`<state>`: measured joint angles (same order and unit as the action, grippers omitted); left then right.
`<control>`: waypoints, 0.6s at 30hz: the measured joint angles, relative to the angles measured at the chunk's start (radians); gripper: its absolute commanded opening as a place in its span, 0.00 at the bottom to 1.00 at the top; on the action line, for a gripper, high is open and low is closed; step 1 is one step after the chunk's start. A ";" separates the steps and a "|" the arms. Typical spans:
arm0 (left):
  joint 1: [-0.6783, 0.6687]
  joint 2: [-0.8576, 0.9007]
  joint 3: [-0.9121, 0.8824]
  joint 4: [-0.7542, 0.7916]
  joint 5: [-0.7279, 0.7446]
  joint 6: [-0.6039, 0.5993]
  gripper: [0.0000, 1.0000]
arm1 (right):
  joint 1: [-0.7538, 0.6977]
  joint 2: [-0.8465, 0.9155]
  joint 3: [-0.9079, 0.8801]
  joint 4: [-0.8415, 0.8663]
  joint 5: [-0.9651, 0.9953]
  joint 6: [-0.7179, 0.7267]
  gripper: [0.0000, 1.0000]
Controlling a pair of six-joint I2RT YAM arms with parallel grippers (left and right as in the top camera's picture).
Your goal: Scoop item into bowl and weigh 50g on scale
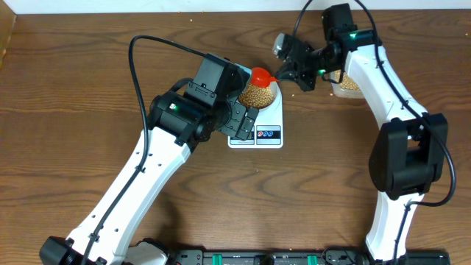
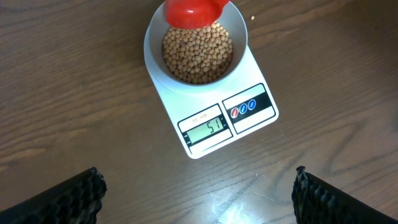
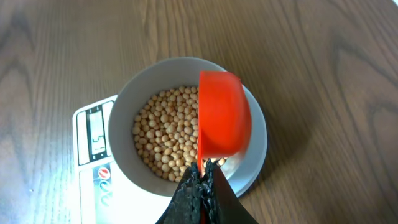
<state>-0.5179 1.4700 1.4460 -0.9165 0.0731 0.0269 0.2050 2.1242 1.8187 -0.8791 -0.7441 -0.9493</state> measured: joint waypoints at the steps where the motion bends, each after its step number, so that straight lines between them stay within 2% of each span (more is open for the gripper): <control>1: 0.000 0.000 0.000 0.000 0.000 0.000 0.98 | 0.009 0.000 0.000 0.000 0.017 0.000 0.01; 18: 0.000 0.000 0.000 0.000 0.000 0.000 0.98 | 0.030 0.000 0.000 -0.002 0.065 0.000 0.01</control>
<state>-0.5179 1.4700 1.4460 -0.9165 0.0731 0.0269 0.2348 2.1242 1.8187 -0.8806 -0.6792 -0.9493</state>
